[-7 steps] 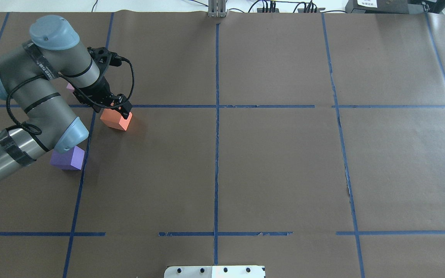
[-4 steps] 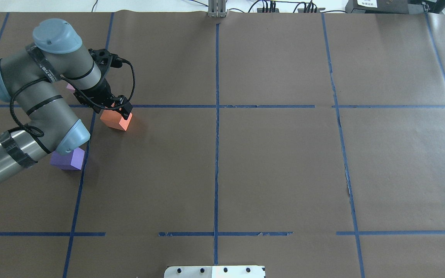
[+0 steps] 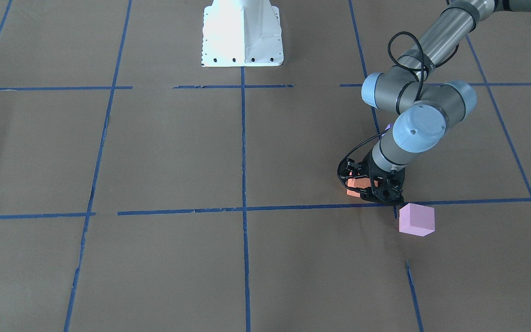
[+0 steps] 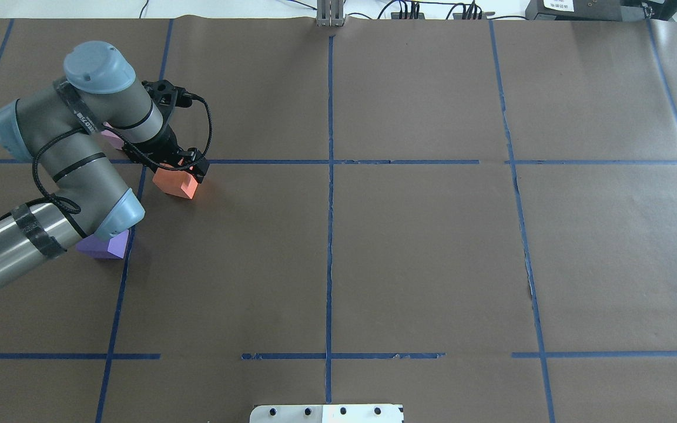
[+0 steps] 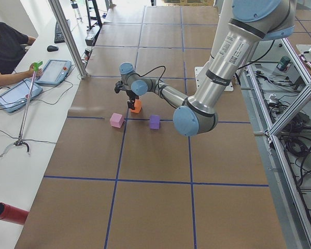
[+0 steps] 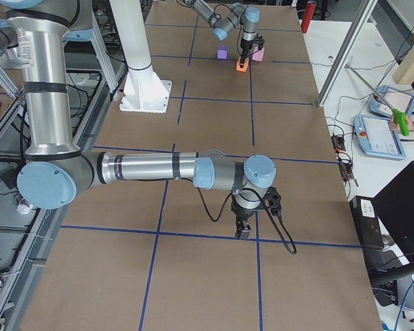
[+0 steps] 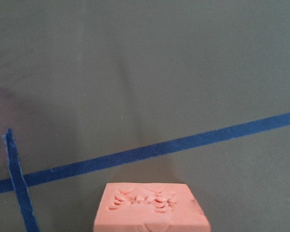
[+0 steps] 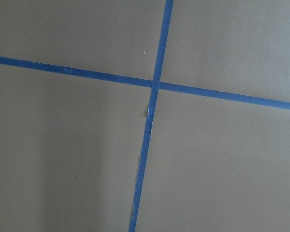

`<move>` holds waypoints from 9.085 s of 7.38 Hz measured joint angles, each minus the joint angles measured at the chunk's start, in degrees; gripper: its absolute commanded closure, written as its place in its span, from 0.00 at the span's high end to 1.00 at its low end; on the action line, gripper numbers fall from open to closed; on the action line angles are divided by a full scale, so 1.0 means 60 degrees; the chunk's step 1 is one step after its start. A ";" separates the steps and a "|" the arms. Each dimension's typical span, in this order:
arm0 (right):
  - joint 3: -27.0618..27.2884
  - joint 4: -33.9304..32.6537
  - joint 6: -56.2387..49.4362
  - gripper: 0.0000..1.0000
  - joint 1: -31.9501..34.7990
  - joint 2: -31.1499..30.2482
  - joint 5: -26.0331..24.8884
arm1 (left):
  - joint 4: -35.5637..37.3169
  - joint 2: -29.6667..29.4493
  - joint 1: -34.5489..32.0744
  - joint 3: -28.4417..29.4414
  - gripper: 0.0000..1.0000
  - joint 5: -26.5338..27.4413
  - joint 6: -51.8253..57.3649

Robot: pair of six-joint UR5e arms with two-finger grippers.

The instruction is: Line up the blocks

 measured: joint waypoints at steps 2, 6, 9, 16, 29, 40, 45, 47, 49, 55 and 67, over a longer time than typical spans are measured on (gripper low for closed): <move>-0.0001 0.0000 -0.0008 1.00 0.0003 0.0000 0.0000 | -0.0004 -0.0003 0.0013 0.0010 0.11 0.0075 0.0006; 0.0005 0.0000 -0.0010 1.00 0.0001 0.0000 0.0000 | 0.0817 0.0015 -0.0390 -0.0654 0.00 0.0070 0.0224; 0.0000 0.0000 -0.0007 1.00 0.0000 0.0000 0.0000 | 0.3634 0.0051 -0.1170 -0.2585 0.00 0.0041 0.1481; -0.0002 0.0000 -0.0006 1.00 0.0000 0.0000 0.0000 | 0.5116 0.1166 -0.2240 -0.3044 0.03 -0.1996 0.2271; -0.0001 0.0000 0.0000 1.00 0.0000 0.0000 0.0000 | 0.0474 0.1373 -0.1611 -0.0398 0.02 -0.1318 0.0215; 0.0005 0.0000 -0.0003 1.00 0.0000 0.0000 0.0000 | 0.0332 0.1557 -0.1236 -0.0403 0.50 -0.1262 -0.0035; 0.0001 0.0000 -0.0001 1.00 0.0004 0.0000 0.0000 | 0.0027 0.1587 -0.1200 -0.0315 0.99 -0.1248 0.0069; 0.0008 0.0000 0.0003 1.00 0.0004 0.0000 0.0000 | 0.0015 0.1574 -0.1206 -0.0353 0.99 -0.1247 0.0086; 0.0001 0.0000 0.0002 1.00 0.0001 0.0000 0.0000 | 0.0137 0.1614 -0.1462 -0.0857 0.99 -0.1228 0.0107; 0.0003 0.0000 -0.0004 1.00 0.0000 0.0000 0.0000 | 0.3385 0.2909 -0.4447 -0.3116 1.00 -0.1207 0.4961; -0.0002 0.0000 -0.0001 1.00 0.0000 0.0000 0.0000 | 0.3140 0.5923 -0.8389 -0.2363 1.00 -0.1354 0.8909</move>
